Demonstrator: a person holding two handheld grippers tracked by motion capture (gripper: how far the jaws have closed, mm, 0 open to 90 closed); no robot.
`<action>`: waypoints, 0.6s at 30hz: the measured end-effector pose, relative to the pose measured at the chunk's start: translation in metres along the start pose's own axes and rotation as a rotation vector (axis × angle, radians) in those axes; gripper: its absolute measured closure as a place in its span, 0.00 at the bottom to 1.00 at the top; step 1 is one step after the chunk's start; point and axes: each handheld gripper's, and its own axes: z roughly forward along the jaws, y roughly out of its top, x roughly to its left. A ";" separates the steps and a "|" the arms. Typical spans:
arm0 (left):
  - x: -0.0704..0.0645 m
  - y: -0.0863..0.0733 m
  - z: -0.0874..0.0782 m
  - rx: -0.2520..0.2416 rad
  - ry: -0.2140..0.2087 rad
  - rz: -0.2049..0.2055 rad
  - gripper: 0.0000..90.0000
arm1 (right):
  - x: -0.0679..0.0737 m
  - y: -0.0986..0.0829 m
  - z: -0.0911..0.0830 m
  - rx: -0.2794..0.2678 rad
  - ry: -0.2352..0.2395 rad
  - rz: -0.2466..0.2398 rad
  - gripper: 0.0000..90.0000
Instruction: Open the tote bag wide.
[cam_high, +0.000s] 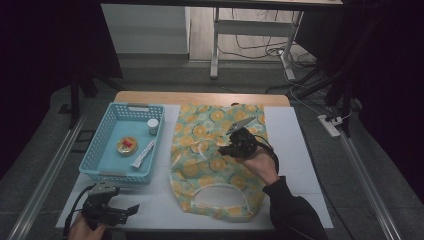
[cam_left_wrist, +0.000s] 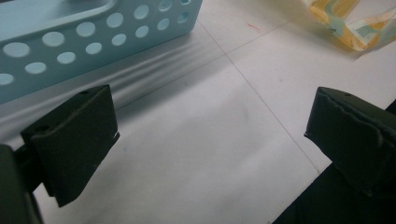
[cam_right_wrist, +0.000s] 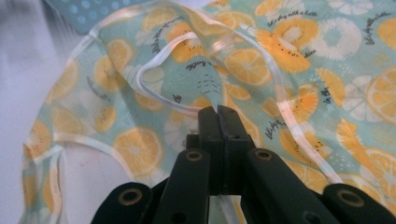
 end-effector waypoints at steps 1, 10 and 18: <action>0.000 0.000 0.000 0.000 0.000 0.000 0.02 | 0.000 0.002 -0.001 -0.003 -0.001 0.001 1.00; 0.000 0.000 0.000 0.000 0.000 -0.002 0.02 | -0.003 0.015 -0.011 -0.029 -0.006 0.002 1.00; 0.001 0.000 0.000 0.000 -0.002 -0.005 0.02 | -0.003 0.023 -0.018 -0.045 -0.014 0.009 1.00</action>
